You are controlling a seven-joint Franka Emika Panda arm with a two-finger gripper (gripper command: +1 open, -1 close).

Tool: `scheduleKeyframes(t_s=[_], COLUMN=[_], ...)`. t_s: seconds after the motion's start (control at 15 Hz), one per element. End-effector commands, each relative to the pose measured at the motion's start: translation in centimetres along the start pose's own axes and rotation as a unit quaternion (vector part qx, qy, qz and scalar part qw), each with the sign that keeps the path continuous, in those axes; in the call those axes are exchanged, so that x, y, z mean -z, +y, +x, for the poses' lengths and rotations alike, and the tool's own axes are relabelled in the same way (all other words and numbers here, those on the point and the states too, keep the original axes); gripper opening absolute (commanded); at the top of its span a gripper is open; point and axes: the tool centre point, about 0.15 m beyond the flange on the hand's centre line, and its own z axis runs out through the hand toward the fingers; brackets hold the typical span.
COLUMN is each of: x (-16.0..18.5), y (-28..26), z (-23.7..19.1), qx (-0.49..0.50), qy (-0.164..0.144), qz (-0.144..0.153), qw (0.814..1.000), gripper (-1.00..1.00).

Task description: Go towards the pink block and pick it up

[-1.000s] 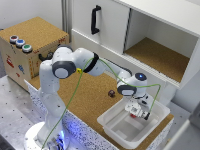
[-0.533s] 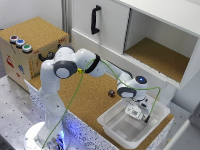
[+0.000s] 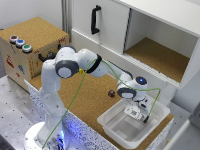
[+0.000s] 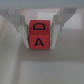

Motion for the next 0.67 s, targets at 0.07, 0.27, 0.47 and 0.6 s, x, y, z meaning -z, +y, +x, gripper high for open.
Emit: scheduleKeyframes(t_s=[0.07,0.27,0.47,0.6], x=[7.0,13.3,16.4,16.5], y=[-5.7,-9.6,-14.0,-17.0], z=[0.9,1.2,1.4,1.7], qx=[-0.048,-0.045,-0.024,-0.007], qy=[0.054,0.115,0.137,0.134], qz=[-0.005,0.006,0.014,0.017], qw=[0.997,0.992,0.990,0.991], gripper=[-1.00,-1.00,-1.00,-1.00])
